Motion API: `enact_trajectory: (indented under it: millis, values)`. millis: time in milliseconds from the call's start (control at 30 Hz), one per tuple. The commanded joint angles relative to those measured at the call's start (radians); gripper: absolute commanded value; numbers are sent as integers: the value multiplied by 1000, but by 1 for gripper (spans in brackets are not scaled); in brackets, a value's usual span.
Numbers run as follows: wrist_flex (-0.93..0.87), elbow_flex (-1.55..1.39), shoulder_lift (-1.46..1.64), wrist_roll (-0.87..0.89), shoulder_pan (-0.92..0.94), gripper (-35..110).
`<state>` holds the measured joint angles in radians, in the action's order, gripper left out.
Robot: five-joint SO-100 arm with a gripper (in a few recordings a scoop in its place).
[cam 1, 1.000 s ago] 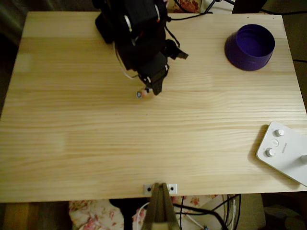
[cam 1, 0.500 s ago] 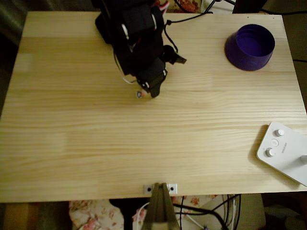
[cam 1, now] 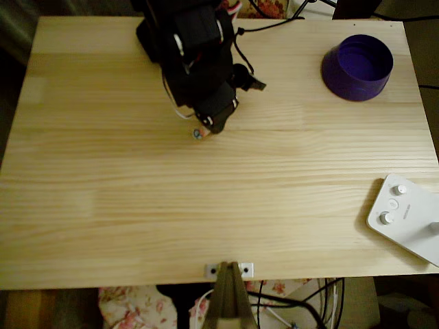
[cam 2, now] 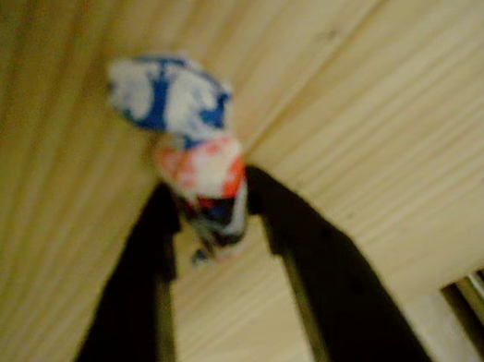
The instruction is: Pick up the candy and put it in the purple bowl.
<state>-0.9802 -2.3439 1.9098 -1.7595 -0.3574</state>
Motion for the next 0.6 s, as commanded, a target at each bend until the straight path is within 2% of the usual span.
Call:
enact_trajectory:
  millis: [0, 567]
  values:
    - [-11, -15, 29, -12, 0, 8]
    - [20, -8, 43, 25, 8, 4]
